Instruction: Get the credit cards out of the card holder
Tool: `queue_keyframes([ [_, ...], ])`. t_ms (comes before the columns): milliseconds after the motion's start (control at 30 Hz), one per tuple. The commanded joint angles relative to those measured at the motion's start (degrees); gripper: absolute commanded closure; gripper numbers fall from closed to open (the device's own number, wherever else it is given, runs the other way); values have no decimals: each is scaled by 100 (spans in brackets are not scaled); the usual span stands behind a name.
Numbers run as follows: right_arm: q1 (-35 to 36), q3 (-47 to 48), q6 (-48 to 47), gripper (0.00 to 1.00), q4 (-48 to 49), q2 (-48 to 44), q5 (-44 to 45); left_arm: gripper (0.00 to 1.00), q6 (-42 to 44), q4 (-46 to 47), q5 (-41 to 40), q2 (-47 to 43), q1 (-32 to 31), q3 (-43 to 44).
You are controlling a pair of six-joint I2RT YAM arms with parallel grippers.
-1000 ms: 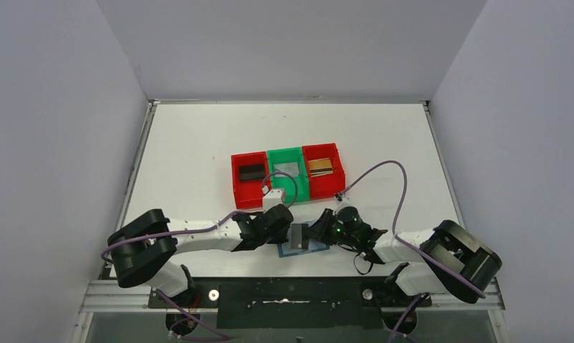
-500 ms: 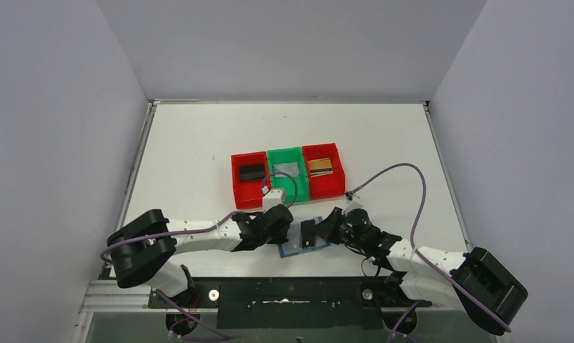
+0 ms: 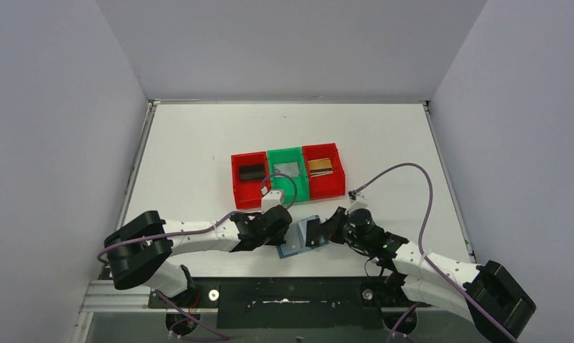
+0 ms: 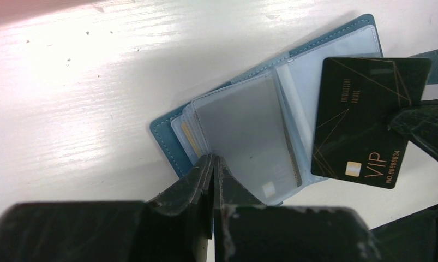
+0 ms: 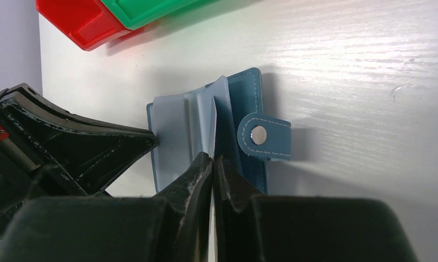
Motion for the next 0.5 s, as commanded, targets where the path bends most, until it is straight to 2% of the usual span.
queue_keyframes([
  [0, -25, 411, -363, 100, -470, -303, 354, 99, 124, -405, -130, -88, 5, 61],
  [167, -33, 546, -435, 100, -637, -538, 410, 98, 129, -477, -199, -91, 29, 124],
  [467, -34, 710, -566, 100, -699, -731, 386, 85, 100, -602, -282, -368, 105, 161],
])
